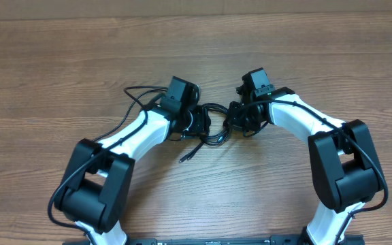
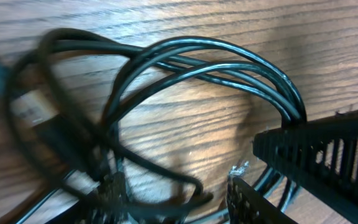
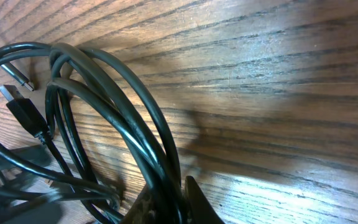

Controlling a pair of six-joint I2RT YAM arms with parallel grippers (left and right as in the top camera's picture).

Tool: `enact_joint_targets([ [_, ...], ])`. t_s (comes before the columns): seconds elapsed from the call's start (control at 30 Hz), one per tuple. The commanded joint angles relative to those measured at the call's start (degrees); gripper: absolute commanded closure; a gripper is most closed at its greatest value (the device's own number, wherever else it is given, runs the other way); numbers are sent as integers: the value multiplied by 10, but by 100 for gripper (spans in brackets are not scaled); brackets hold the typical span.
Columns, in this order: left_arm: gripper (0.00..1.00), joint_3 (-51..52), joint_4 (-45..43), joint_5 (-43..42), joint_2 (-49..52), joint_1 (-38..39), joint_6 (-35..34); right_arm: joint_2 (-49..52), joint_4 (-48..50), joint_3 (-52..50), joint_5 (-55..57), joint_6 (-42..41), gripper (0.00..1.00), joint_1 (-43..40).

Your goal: Untangle cables

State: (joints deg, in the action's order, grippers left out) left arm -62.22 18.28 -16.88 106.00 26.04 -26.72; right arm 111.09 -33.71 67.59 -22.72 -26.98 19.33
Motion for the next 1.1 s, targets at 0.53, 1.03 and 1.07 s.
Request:
enact_joint_targets([
  [0.53, 61, 2, -33, 44, 44, 40, -25, 3, 4, -2, -3, 0, 92, 2],
  [1.03, 96, -14, -57, -104, 17, 8, -18, 3, 4, -2, -3, 2, 96, 2],
  [1.07, 96, -14, -57, -114, 2, 0, -18, 3, 4, -2, -3, 2, 96, 2],
])
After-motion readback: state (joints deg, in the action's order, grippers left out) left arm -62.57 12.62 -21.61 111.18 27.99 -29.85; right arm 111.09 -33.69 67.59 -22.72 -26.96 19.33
